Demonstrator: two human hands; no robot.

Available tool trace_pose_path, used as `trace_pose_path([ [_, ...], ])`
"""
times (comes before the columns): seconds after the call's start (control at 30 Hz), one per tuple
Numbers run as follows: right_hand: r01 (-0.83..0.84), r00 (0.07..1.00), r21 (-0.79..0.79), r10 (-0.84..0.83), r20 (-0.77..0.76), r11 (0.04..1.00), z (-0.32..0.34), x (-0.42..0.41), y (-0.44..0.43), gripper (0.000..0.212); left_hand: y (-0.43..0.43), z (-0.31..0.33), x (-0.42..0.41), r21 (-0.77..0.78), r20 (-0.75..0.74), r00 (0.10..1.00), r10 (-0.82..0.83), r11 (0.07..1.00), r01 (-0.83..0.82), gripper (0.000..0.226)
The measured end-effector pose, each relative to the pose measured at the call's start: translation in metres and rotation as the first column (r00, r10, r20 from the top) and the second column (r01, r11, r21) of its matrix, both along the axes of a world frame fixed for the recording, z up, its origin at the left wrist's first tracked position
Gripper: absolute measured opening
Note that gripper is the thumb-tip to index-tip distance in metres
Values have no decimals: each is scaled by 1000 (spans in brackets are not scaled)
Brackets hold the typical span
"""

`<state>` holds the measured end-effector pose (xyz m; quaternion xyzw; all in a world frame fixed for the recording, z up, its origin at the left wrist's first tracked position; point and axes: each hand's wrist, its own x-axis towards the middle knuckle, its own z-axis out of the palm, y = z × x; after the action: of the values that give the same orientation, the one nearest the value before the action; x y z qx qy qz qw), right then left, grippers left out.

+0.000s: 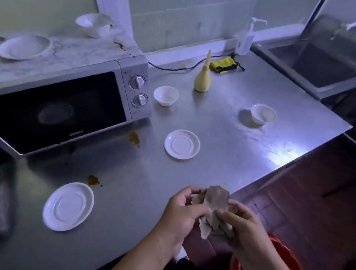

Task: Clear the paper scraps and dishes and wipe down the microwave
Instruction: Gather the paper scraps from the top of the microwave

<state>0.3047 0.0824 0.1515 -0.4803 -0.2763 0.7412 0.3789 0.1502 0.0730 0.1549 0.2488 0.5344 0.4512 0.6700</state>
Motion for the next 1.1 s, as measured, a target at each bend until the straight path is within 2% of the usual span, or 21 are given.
trace_pose_path([
  [0.17, 220, 975, -54, -219, 29, 974, -1, 56, -69, 32, -34, -10, 56, -40, 93, 969, -228, 972, 232, 37],
  [0.33, 316, 949, -94, -316, 21, 944, -7, 105, -108, 26, -50, -8, 104, -92, 105, 917, -385, 914, 394, 37],
  [0.53, 371, 924, -247, -382, 3, 895, -55, 137, -110, 31, -46, -40, 147, -238, 16, 897, -442, 869, 433, 37],
  [0.67, 343, 936, -403, -347, 65, 849, -120, 162, -104, 21, -38, -96, 175, -402, -35, 891, -452, 823, 401, 32],
  [0.77, 388, 921, -547, -341, 190, 742, -190, 191, -102, 22, -32, -148, 202, -510, -71, 891, -449, 783, 355, 27],
  [0.87, 479, 875, -687, -357, 326, 547, -271, 225, -94, 13, -21, -205, 225, -569, -173, 877, -449, 772, 283, 27],
  [0.93, 519, 853, -739, -320, 413, 430, -325, 250, -86, 11, -11, -238, 235, -595, -193, 851, -488, 748, 294, 24],
  [1.03, 523, 852, -764, -225, 472, 378, -398, 284, -71, 12, 2, -285, 245, -610, -188, 842, -505, 732, 303, 19],
  [1.1, 550, 835, -760, -230, 500, 347, -446, 303, -58, 13, 5, -315, 252, -618, -192, 847, -496, 732, 288, 17],
])
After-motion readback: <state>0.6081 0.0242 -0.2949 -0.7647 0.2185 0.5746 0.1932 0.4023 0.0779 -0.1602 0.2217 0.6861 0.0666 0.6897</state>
